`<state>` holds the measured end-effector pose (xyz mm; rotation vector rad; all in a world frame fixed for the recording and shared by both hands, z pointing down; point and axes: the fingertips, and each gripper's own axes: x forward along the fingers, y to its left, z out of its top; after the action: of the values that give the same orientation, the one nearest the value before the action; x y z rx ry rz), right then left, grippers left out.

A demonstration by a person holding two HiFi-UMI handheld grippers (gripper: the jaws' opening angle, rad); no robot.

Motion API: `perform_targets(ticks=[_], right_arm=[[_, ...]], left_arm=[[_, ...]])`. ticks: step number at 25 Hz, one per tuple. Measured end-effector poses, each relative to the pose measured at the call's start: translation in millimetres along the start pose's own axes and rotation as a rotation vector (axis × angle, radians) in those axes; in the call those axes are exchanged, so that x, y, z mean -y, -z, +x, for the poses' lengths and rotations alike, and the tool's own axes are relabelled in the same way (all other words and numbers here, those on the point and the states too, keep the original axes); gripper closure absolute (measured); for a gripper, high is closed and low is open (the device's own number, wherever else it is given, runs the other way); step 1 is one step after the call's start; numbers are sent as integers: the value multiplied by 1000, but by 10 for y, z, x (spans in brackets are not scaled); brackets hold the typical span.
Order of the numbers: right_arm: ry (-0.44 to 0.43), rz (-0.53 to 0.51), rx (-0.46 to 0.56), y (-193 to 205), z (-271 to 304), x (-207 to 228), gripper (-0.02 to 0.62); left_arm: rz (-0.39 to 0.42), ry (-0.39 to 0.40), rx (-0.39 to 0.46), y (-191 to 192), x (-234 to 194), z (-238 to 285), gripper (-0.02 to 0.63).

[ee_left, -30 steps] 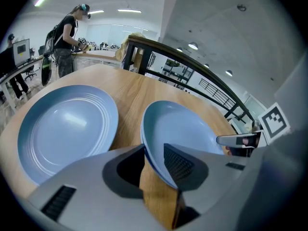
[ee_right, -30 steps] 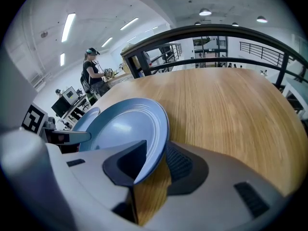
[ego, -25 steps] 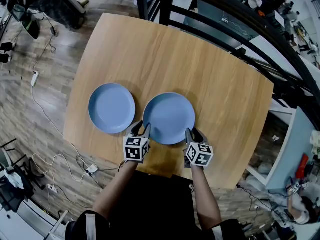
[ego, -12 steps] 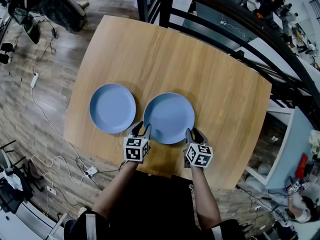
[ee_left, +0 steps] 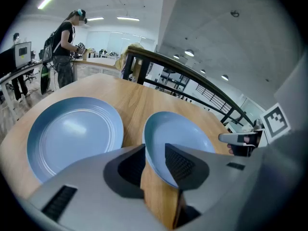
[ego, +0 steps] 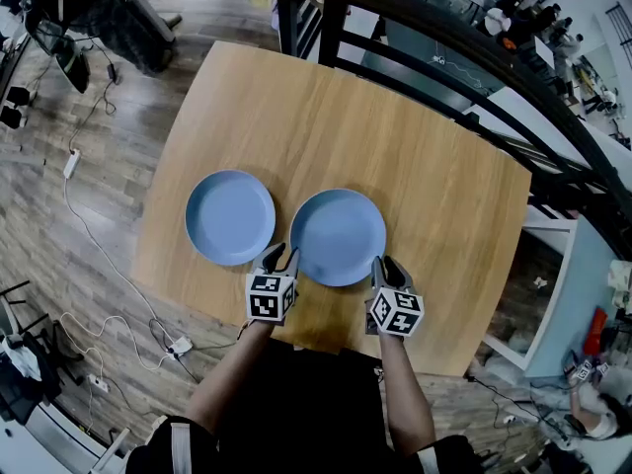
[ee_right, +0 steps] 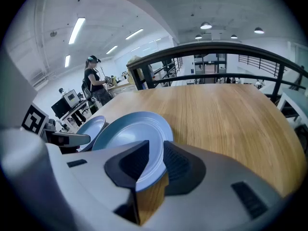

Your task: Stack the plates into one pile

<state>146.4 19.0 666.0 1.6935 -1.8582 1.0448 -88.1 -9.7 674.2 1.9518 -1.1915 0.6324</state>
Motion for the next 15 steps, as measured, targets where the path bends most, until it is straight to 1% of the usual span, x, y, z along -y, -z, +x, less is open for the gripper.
perform_targets(ticks=[2, 5, 9, 15], right_arm=[[-3, 5, 24, -56, -36, -31, 506], [-15, 22, 50, -101, -90, -82, 526], [-3, 22, 86, -136, -195, -138, 535], [23, 27, 148, -248, -325, -275, 543]], left_arm=[[0, 9, 13, -38, -15, -38, 472], [-6, 22, 29, -62, -23, -91, 508], [11, 37, 48, -84, -5, -188, 540], [47, 75, 67, -180, 3, -307, 569]])
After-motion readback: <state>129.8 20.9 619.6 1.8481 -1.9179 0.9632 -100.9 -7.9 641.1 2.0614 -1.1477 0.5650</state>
